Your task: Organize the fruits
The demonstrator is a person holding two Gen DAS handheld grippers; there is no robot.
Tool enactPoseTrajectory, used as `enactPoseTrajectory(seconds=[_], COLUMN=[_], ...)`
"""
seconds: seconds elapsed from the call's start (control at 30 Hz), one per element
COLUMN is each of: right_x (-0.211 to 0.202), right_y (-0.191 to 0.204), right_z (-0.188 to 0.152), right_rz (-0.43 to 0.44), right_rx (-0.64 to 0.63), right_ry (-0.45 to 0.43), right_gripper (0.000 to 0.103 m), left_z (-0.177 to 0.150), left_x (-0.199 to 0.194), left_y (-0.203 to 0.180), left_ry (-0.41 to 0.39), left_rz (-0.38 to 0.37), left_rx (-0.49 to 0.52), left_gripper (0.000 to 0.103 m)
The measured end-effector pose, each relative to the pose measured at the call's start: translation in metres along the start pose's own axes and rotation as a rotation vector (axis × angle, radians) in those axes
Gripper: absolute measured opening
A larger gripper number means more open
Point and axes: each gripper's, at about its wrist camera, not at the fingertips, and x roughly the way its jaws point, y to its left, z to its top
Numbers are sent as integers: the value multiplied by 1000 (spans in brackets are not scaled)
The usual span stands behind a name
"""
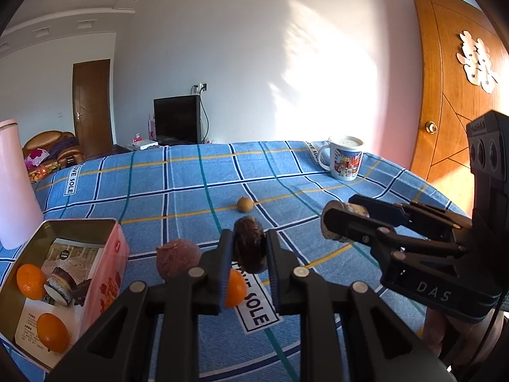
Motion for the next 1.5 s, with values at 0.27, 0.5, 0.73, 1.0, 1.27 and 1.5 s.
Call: enactPoseTrajectory(seconds=[0.27, 0.5, 0.73, 1.0, 1.27, 1.5], right_x=[-8, -8, 8, 28, 55, 86], right_y=[6, 8, 14, 56, 136, 193], right_z=[0, 0, 3, 30, 50, 36], right_rz=[-14, -17, 45, 157, 330, 400], right_rx=[-30, -40, -24, -63, -140, -225], right_ry=[-40, -41, 36, 81, 122, 191], right_gripper=[42, 42, 42, 42, 42, 42], left_z=[-1, -1, -2, 2, -9, -33], left_x=[-9, -13, -14, -37, -63, -66], left_y=[-2, -1, 13, 60, 136, 184], left_ry=[-44, -61, -41, -51, -8, 60], left_rz=[24, 25, 30, 115, 297, 390], left_rx=[8, 6, -29, -85, -174, -256], left_gripper=[22, 22, 22, 22, 22, 22])
